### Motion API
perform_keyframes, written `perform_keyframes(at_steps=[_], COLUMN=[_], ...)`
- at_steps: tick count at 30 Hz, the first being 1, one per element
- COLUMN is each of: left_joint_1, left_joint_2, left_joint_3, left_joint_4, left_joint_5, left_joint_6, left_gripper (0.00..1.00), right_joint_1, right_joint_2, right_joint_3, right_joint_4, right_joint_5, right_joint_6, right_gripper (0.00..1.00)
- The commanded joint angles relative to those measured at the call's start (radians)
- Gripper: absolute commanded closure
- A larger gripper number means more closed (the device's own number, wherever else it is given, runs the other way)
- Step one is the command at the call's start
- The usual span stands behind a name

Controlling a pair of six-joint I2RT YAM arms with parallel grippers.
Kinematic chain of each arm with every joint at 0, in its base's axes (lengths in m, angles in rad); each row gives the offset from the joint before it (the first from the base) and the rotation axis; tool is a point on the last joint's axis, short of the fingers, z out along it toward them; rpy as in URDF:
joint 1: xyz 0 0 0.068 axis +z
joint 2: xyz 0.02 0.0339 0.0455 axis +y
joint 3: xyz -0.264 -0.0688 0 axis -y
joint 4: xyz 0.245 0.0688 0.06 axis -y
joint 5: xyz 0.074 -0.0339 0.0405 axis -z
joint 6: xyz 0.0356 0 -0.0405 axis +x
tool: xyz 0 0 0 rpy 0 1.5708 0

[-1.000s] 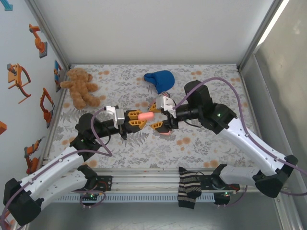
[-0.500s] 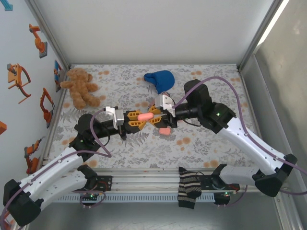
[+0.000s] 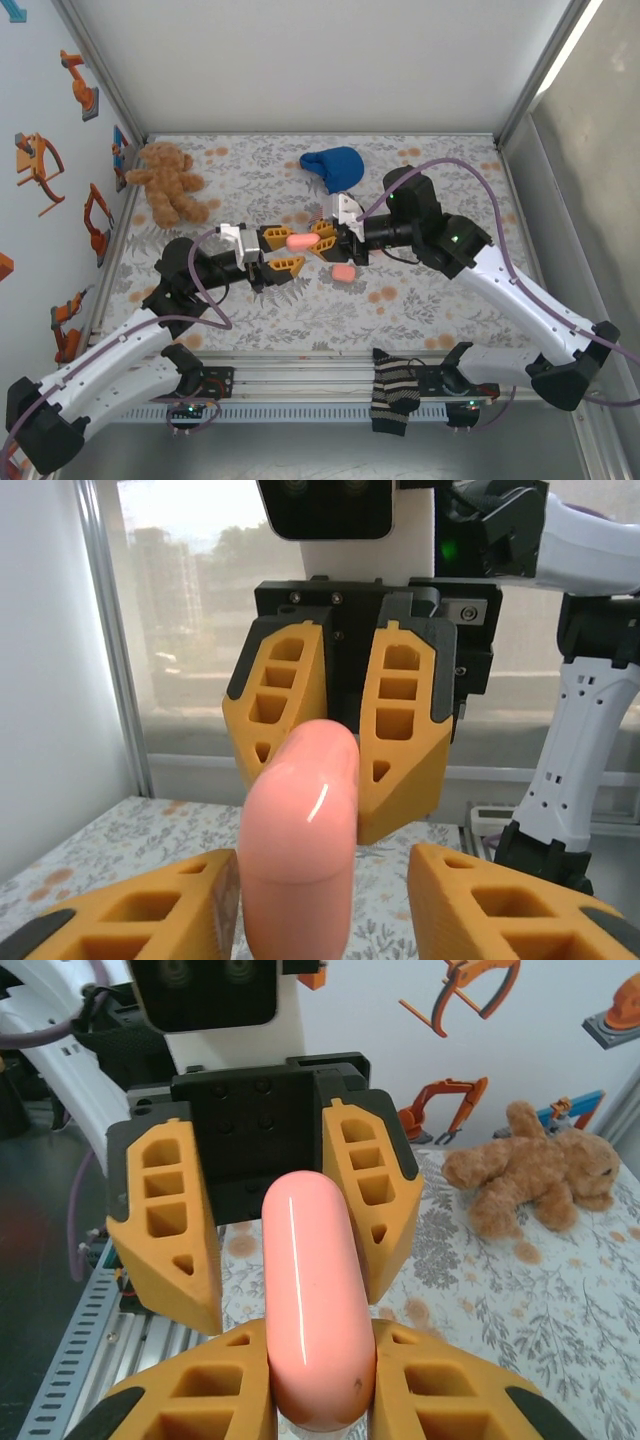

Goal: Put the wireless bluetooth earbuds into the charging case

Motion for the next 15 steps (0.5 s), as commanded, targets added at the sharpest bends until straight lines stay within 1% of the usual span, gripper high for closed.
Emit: perform_keyframes(at_steps=[1, 7, 10, 14, 15], left_joint_1=[0.001, 0.001, 0.001, 0.001, 0.001], left_joint_2=[-0.046, -0.171, -0.249, -0.344, -0.365], left_joint_3=[0.018, -0.024, -0.029, -0.027, -0.029], left_joint_4=[-0.099, -0.213, -0.296, -0.401, -0.418], left_joint_5=[-0.075, -0.178, -0.262, -0.402, -0.429], left_joint_6=[0.053, 0.087, 0.115, 0.143, 0.148], left_gripper=[0.43, 0.29, 0.29, 0.27, 0.26], right_joint_1=[0.004, 0.004, 0.004, 0.004, 0.004], right_joint_2=[-0.002, -0.001, 0.006, 0.014, 0.017], right_joint_3=[-0.014, -0.069, -0.092, -0.122, -0.129], right_joint_4=[0.006, 0.009, 0.009, -0.013, -0.025], right_joint_5=[0.071, 0.151, 0.186, 0.281, 0.285], right_joint_6=[0.059, 0.135, 0.183, 0.252, 0.263], right_gripper=[0.88, 0.89, 0.89, 0.9, 0.9])
